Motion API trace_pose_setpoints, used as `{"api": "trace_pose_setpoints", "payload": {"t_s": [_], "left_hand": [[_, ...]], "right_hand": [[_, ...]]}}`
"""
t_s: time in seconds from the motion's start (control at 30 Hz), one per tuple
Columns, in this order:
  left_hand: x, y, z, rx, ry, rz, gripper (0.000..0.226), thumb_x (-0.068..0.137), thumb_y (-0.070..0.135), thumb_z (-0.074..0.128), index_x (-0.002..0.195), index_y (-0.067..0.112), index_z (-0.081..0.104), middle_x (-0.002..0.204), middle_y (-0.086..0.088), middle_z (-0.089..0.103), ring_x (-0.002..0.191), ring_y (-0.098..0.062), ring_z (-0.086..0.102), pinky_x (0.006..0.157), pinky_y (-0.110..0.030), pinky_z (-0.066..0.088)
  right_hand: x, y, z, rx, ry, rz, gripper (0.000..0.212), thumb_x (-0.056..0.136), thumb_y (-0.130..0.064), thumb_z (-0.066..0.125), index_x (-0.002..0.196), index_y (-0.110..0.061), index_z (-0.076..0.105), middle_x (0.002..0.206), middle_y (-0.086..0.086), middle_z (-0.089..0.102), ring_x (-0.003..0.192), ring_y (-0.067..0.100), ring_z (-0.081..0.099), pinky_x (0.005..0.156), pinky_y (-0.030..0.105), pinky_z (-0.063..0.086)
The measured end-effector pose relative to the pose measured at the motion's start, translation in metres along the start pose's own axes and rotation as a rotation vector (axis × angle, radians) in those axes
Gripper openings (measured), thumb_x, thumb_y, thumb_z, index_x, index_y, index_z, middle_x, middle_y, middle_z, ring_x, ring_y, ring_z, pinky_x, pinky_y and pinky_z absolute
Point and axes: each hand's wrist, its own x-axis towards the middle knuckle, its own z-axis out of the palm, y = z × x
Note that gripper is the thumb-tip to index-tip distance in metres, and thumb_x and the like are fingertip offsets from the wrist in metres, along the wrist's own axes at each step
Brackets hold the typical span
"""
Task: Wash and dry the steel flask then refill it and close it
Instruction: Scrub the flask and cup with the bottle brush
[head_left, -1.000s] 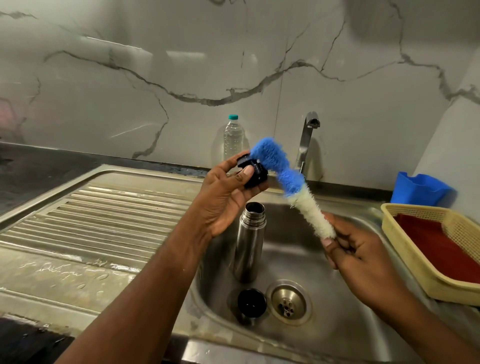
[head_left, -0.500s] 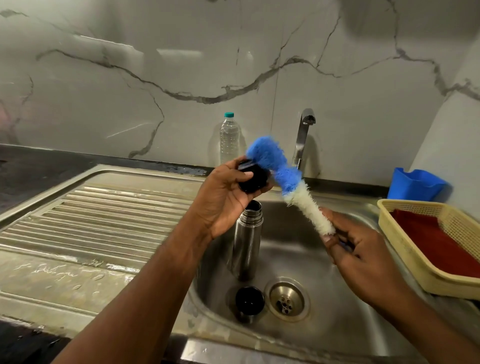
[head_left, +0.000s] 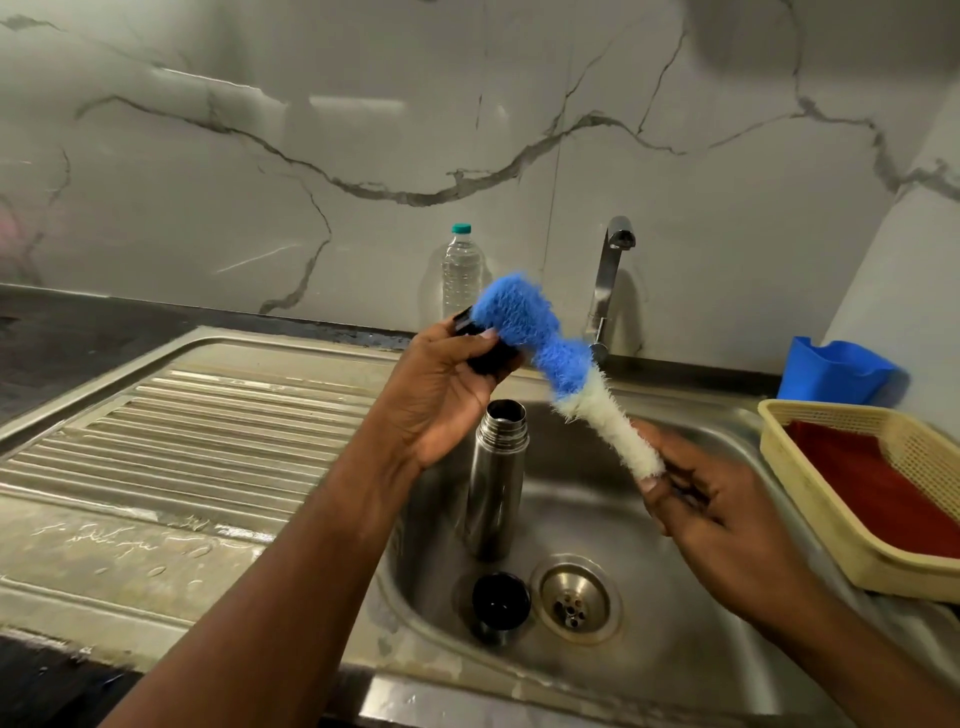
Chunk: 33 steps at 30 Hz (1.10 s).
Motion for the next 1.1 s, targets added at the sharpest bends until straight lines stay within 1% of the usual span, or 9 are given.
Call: {"api": "trace_pose_setpoints", "payload": {"t_s": [0.17,0.27,0.37,0.5,0.63,0.77,0.87,1.0,1.1], "left_hand": [[0.000,0.000,-0.005,0.052,0.037,0.016,0.042,0.092,0.007,0.061,0.133,0.003,0.060,0.129,-0.019,0.069,0.124,-0.030,0.064,0.114,-0.047,0.046],[-0.002,-0.001,-0.003,0.018,0.044,0.013,0.039,0.092,0.008,0.058,0.130,0.004,0.062,0.125,-0.019,0.070,0.124,-0.034,0.061,0.115,-0.049,0.044],[-0.001,-0.001,0.000,-0.042,0.043,-0.007,0.048,0.092,0.007,0.055,0.139,-0.004,0.053,0.141,-0.029,0.061,0.130,-0.043,0.061,0.113,-0.051,0.049],[0.001,-0.001,-0.004,-0.117,0.035,-0.008,0.056,0.096,0.005,0.053,0.150,-0.009,0.042,0.148,-0.035,0.053,0.138,-0.052,0.052,0.117,-0.059,0.041],[-0.001,-0.004,0.001,-0.109,0.061,-0.006,0.047,0.098,0.005,0.054,0.145,-0.004,0.050,0.139,-0.029,0.063,0.126,-0.044,0.065,0.108,-0.055,0.052],[-0.001,-0.009,0.005,-0.110,0.117,-0.031,0.033,0.110,0.012,0.042,0.136,-0.004,0.055,0.132,-0.030,0.067,0.117,-0.041,0.071,0.103,-0.054,0.055],[0.000,-0.010,0.007,-0.145,0.157,-0.055,0.030,0.112,0.018,0.044,0.127,-0.003,0.060,0.133,-0.029,0.066,0.122,-0.041,0.068,0.100,-0.053,0.056],[-0.001,-0.011,0.011,-0.144,0.174,-0.080,0.032,0.108,0.021,0.052,0.129,-0.002,0.059,0.126,-0.029,0.070,0.119,-0.041,0.070,0.096,-0.050,0.061],[-0.001,-0.012,0.010,-0.146,0.198,-0.079,0.038,0.103,0.021,0.056,0.134,-0.002,0.058,0.125,-0.026,0.071,0.114,-0.037,0.073,0.089,-0.047,0.064]], "right_hand": [[0.001,0.002,-0.001,0.077,0.026,0.027,0.059,0.097,0.002,0.061,0.128,-0.048,0.056,0.103,-0.028,0.072,0.088,-0.007,0.067,0.069,0.010,0.050],[0.000,0.000,0.000,0.040,0.020,-0.001,0.060,0.097,0.000,0.062,0.132,-0.049,0.054,0.112,-0.030,0.069,0.098,-0.007,0.066,0.075,0.009,0.050],[0.001,0.000,-0.002,0.059,0.038,0.033,0.059,0.098,-0.002,0.061,0.128,-0.053,0.052,0.108,-0.030,0.070,0.093,-0.007,0.066,0.072,0.010,0.051],[0.002,-0.001,-0.003,0.032,0.033,-0.002,0.060,0.098,0.000,0.061,0.131,-0.050,0.051,0.109,-0.038,0.067,0.100,-0.010,0.064,0.077,0.006,0.048],[0.001,-0.005,0.001,-0.052,0.036,-0.056,0.065,0.094,0.004,0.064,0.134,-0.045,0.051,0.113,-0.051,0.059,0.112,-0.019,0.057,0.087,-0.001,0.042],[0.001,0.000,0.002,-0.147,0.103,-0.088,0.063,0.094,0.002,0.066,0.138,-0.039,0.050,0.109,-0.031,0.064,0.108,-0.013,0.060,0.083,0.003,0.046],[0.000,0.002,0.003,-0.219,0.094,-0.098,0.065,0.094,-0.001,0.066,0.144,-0.040,0.050,0.100,-0.010,0.070,0.098,0.015,0.064,0.071,0.020,0.056],[0.001,0.000,0.002,-0.210,0.150,-0.108,0.065,0.093,0.003,0.067,0.143,-0.035,0.050,0.107,-0.010,0.069,0.102,-0.008,0.062,0.081,0.005,0.049],[-0.001,0.001,0.002,-0.259,0.124,-0.145,0.069,0.093,0.000,0.068,0.146,-0.038,0.049,0.101,0.001,0.074,0.090,0.019,0.068,0.073,0.032,0.059]]}}
